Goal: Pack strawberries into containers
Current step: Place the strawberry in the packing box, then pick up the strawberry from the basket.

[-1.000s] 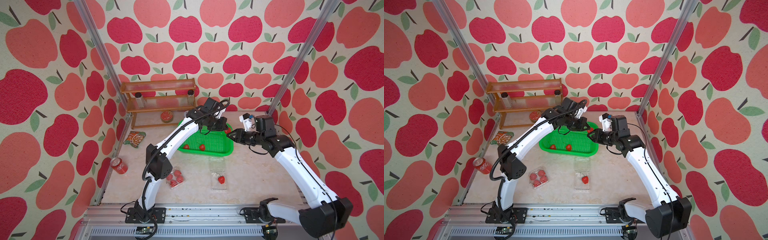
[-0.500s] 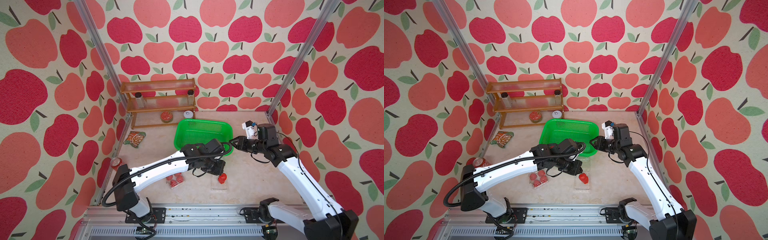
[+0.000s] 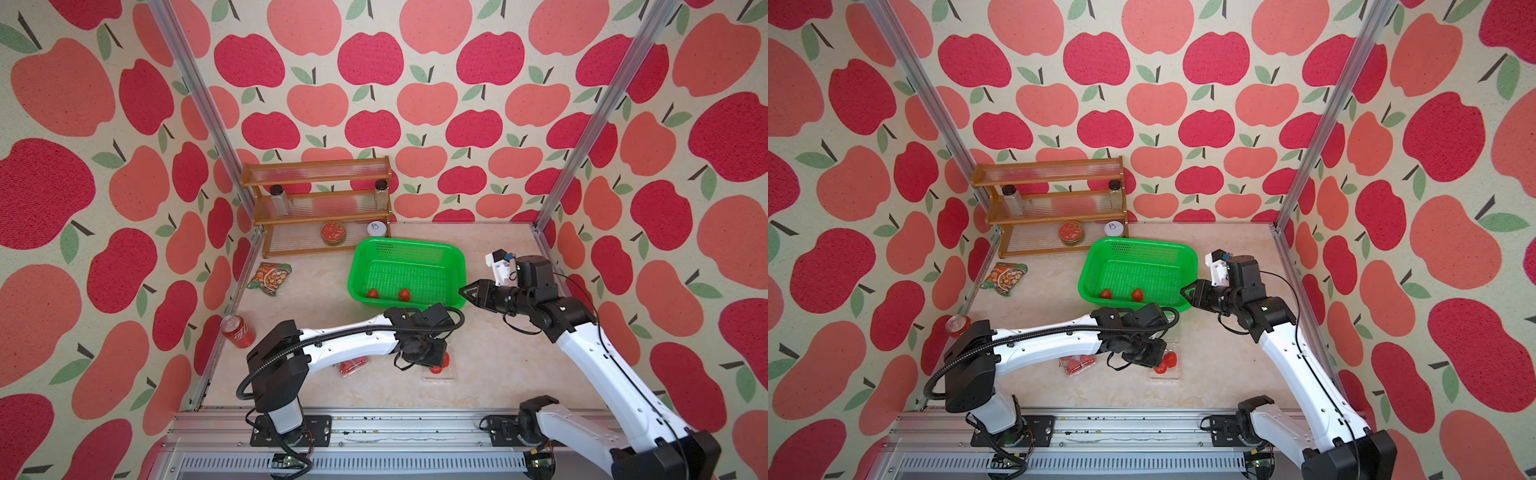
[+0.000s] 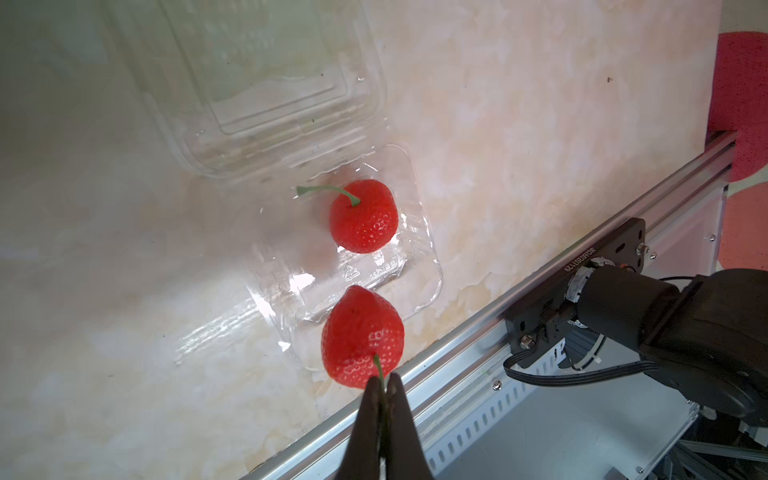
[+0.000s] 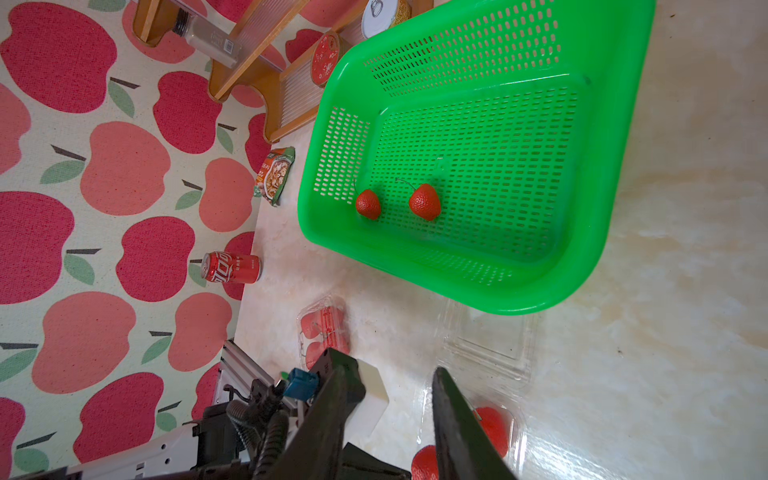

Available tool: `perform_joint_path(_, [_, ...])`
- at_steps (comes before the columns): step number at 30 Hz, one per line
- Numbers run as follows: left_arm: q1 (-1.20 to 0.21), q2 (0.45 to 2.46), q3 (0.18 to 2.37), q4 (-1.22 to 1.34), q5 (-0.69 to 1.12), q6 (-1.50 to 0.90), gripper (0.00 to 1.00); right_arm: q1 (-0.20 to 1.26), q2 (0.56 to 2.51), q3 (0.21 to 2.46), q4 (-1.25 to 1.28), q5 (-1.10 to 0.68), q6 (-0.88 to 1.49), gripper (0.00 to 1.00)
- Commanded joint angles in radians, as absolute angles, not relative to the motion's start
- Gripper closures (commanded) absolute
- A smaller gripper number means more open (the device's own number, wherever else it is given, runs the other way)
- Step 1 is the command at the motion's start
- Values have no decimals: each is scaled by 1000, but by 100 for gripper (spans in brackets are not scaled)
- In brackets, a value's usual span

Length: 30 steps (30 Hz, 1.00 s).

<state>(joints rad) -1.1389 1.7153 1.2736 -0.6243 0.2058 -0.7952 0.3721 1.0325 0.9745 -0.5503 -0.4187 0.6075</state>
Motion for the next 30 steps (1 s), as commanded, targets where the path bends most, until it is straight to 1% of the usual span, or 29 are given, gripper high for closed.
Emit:
perform_joint_path(1, [-1131,1745,1286,-615,192,-796,98,374,1040,971,-560,-434,618,63])
perform_joint_path(2, [-1128,1748,1285,-618,191,-796,91,375,1043,972,-558,-435,617,63])
perform_joint_path(3, [-1125,1748,1284,-619,192,-796,80,375,1046,972,-557,-434,618,63])
perform_joint_path(5, [-1121,1738,1284,-615,193,-792,67,375,1054,974,-553,-439,619,63])
perform_joint_path(6, [-1120,1730,1285,-612,194,-790,57,377,1058,975,-550,-440,618,63])
perform_joint_path(7, [-1116,1717,1289,-609,201,-792,50,386,1065,980,-550,-436,612,63])
perform_joint_path(10, [-1103,1669,1314,-593,219,-802,40,443,1099,1031,-590,-370,560,61])
perform_joint_path(13, [-1086,1596,1352,-607,196,-798,38,498,1169,1075,-567,-350,547,58])
perform_joint_path(16, [-1034,1504,1355,-658,148,-810,37,533,1263,1118,-513,-357,551,56])
perform_joint_path(19, [-933,1405,1322,-711,111,-837,38,568,1395,1206,-475,-361,542,51])
perform_joint_path(23, [-755,1305,1244,-735,53,-883,38,601,1600,1342,-454,-393,535,38])
perform_joint_path(26, [-635,1278,1200,-708,49,-890,38,621,1743,1437,-440,-404,527,38])
perform_joint_path(27, [-615,1281,1195,-700,48,-882,38,621,1782,1467,-446,-404,526,37])
perform_joint_path(30, [-537,1331,1217,-696,91,-840,38,620,1899,1566,-501,-399,508,38])
